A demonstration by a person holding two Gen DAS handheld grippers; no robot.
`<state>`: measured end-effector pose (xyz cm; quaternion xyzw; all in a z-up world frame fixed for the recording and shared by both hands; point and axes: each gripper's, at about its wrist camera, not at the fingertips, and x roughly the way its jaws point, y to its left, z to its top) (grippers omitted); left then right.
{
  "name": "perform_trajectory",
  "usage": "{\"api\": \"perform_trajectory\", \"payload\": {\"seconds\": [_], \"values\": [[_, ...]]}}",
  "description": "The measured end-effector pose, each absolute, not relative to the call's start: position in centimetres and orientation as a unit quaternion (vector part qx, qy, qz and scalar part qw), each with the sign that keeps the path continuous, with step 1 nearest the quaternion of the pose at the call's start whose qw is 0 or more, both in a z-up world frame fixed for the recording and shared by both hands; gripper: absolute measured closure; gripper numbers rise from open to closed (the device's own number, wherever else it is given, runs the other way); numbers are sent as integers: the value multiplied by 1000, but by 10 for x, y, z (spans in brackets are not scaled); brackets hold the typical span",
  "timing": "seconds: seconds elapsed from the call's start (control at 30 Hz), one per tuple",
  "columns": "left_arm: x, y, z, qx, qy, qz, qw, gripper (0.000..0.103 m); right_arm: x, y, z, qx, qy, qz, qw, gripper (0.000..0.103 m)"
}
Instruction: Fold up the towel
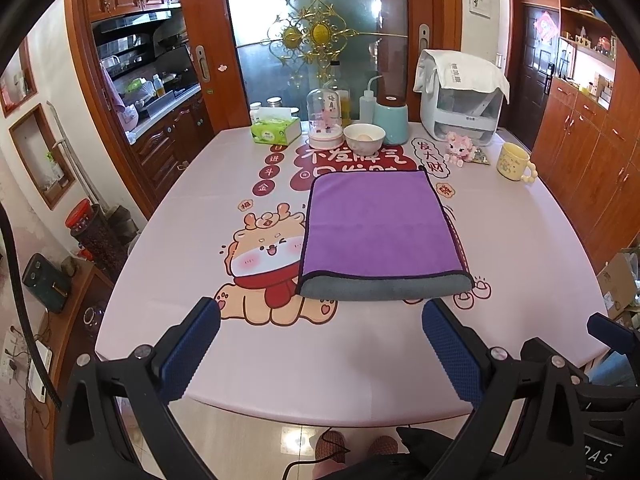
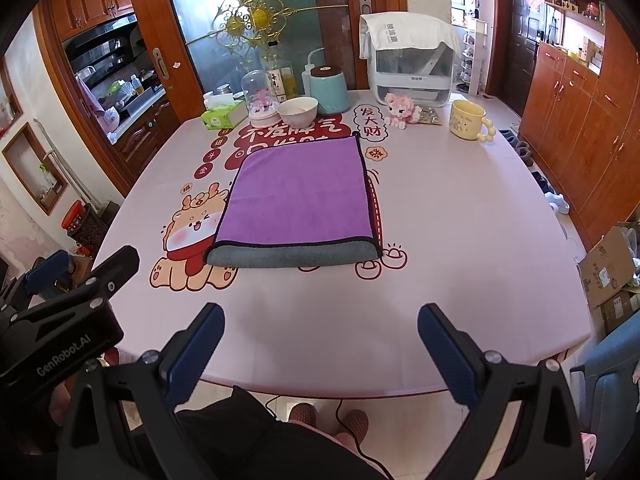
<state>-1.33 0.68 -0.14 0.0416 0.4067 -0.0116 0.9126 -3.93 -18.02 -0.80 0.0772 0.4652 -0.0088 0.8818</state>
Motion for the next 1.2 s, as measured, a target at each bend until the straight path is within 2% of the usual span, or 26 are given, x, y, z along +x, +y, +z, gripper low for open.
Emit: {"api": "perform_trajectory", "payload": {"seconds": [0.57,1.2], "values": [[-13,30,-11,21,440,-6,898,2,-57,-163,-6,69,481,-28,873,5],[20,60,-28,55,470,-70,878,2,-41,-133,-17,103,486,-71,865,5]]}}
